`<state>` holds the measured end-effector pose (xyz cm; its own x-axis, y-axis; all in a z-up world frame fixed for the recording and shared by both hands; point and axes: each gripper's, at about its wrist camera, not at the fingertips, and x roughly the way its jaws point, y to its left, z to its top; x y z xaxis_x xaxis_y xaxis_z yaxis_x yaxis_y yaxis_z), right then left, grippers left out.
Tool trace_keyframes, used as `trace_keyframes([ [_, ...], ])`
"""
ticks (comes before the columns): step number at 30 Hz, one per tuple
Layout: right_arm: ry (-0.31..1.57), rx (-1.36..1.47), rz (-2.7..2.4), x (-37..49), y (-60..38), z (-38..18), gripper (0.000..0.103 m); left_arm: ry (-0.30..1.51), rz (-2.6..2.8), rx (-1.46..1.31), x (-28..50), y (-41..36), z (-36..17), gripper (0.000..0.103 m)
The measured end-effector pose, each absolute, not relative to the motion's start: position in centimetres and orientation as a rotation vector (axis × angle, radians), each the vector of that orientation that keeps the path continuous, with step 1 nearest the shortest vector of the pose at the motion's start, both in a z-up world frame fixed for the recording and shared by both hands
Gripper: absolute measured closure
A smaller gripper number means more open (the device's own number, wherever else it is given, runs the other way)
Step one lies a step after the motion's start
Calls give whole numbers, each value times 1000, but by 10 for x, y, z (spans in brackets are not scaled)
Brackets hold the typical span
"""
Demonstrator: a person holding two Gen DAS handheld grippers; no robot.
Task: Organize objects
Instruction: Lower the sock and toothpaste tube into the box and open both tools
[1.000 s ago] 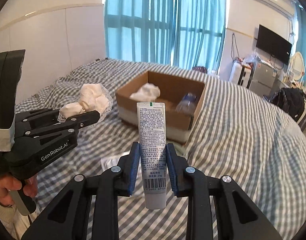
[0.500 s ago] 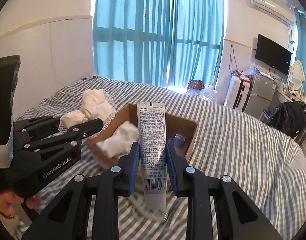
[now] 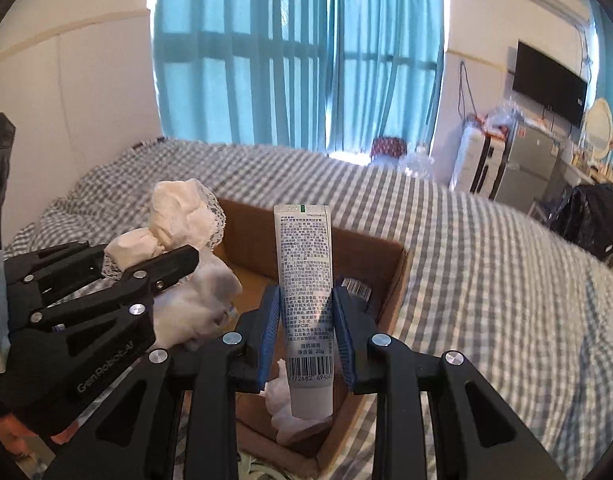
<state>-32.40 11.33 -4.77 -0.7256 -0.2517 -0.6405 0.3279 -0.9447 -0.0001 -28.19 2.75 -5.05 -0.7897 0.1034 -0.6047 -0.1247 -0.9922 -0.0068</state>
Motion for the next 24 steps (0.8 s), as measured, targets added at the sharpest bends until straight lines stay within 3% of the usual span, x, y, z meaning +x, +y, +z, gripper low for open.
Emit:
trace_keyframes([
  [13, 153, 988, -2673, -312, 132, -57, 76, 39, 2841, -1070, -272, 31, -70, 81],
  [15, 159, 977, -2696, -304, 135, -49, 65, 39, 2843, -1077, -266, 31, -64, 68],
  [16, 155, 969, -2706, -299, 137, -44, 55, 38, 2847, -1073, -262, 31, -60, 63],
  [18, 143, 941, -2720, -289, 142, -30, 52, 38, 2869, -1053, -251, 32, -51, 41],
  [24, 179, 853, -2758, -245, 155, 15, 47, 47, 2929, -1014, -213, 34, -25, 23],
])
